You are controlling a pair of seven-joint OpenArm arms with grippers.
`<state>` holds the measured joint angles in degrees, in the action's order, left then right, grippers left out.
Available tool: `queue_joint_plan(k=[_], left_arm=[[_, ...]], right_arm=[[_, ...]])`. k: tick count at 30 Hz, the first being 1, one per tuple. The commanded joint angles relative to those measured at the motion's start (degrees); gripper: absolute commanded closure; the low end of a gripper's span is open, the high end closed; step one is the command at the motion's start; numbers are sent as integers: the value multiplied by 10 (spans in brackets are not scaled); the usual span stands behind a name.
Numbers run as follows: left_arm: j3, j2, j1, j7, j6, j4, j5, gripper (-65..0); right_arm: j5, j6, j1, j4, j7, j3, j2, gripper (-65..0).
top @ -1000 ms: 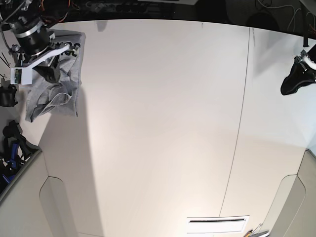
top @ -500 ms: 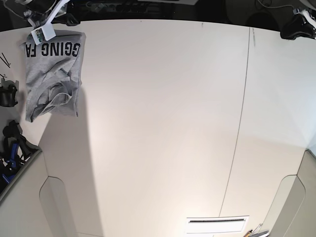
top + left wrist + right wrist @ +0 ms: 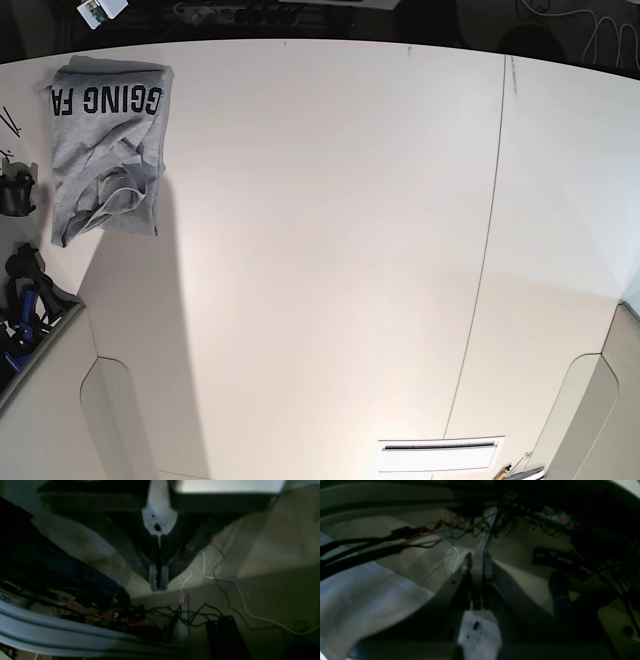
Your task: Fold the T-shirt properly
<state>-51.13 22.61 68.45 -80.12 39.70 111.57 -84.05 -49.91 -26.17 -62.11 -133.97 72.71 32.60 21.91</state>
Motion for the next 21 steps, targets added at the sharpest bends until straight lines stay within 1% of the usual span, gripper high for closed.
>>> queue_joint_plan(k=[1, 4, 6, 8, 10, 13, 15, 17, 19, 21], left_arm=[[2, 4, 13, 1, 3, 1, -9, 0], [33, 5, 13, 1, 3, -18, -9, 0], [64, 12, 13, 3, 3, -41, -9, 0], [105, 30, 12, 29, 3, -71, -9, 0], [153, 50, 11, 81, 3, -107, -8, 0], [229, 76, -4, 156, 3, -160, 55, 0], [277, 83, -30, 180, 3, -193, 96, 0], [320, 84, -61, 201, 3, -227, 130, 0], [363, 83, -92, 232, 3, -262, 155, 0], [405, 83, -124, 279, 3, -298, 186, 0]], right_arm=[[-7, -4, -8, -3, -2, 3, 7, 0], [-7, -11, -8, 33, -2, -3, 23, 0], [-7, -11, -8, 71, -2, -17, 37, 0], [-7, -11, -6, 113, -2, -44, 53, 0], [-7, -14, 1, 161, -3, -81, 66, 0], [-5, -39, 22, 243, -7, -151, 78, 0], [-4, -46, 49, 303, -7, -198, 79, 0], [2, -47, 80, 367, -19, -247, 79, 0], [25, -47, 111, 434, -55, -298, 78, 0], [63, -47, 146, 501, -106, -350, 75, 0]])
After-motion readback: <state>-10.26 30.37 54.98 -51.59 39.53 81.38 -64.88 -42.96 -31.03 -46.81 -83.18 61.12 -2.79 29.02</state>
